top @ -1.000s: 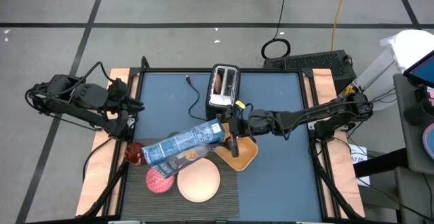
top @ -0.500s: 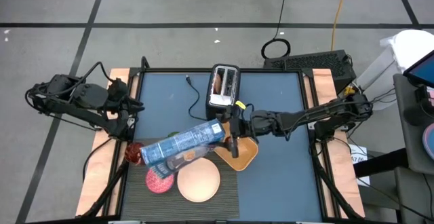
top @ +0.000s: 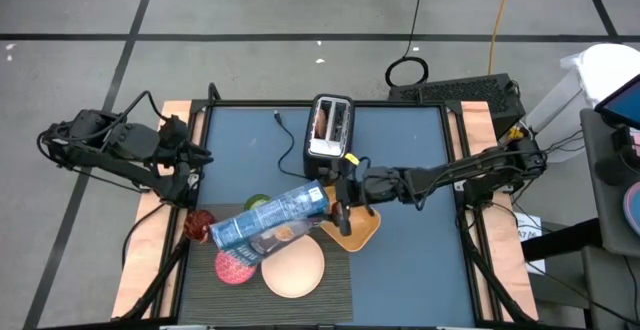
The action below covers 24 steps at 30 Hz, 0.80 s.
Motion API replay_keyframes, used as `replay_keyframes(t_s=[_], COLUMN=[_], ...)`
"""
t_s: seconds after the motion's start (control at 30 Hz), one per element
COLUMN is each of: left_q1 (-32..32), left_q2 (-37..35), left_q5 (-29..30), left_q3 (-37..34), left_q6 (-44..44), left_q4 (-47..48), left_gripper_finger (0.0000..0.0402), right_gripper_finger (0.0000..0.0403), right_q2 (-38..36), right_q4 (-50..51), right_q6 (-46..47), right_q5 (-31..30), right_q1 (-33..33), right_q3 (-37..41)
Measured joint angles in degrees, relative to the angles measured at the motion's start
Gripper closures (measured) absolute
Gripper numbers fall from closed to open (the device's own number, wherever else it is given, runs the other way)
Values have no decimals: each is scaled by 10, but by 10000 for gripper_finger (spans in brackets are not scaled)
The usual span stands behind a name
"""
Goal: Arrange a breakfast setting
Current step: Pour the cereal from the blue cereal box into the red bowl
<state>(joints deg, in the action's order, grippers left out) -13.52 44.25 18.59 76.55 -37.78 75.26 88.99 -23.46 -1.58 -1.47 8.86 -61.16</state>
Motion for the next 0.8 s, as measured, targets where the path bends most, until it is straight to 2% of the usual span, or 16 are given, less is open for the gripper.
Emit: replay_keyframes(t_s=[0.13, 0.47, 0.7, 0.8], left_q1=[0, 0, 0, 0], left_q2=[0, 0, 0, 0], left_q5=[0, 0, 0, 0], left_q3=[0, 0, 0, 0], left_q6=[0, 0, 0, 0], left_q4=[0, 0, 0, 0], left_gripper_finger=[298, 298, 298, 298], right_gripper_finger=[90, 90, 90, 90], right_q2=[-3, -3, 14, 20], right_q4=[-15, 49, 70, 48], right_q6=[-8, -36, -26, -29], right_q5=[1, 1, 1, 2], right_q1=[0, 0, 8, 10], right_q3=[-5, -60, -59, -58])
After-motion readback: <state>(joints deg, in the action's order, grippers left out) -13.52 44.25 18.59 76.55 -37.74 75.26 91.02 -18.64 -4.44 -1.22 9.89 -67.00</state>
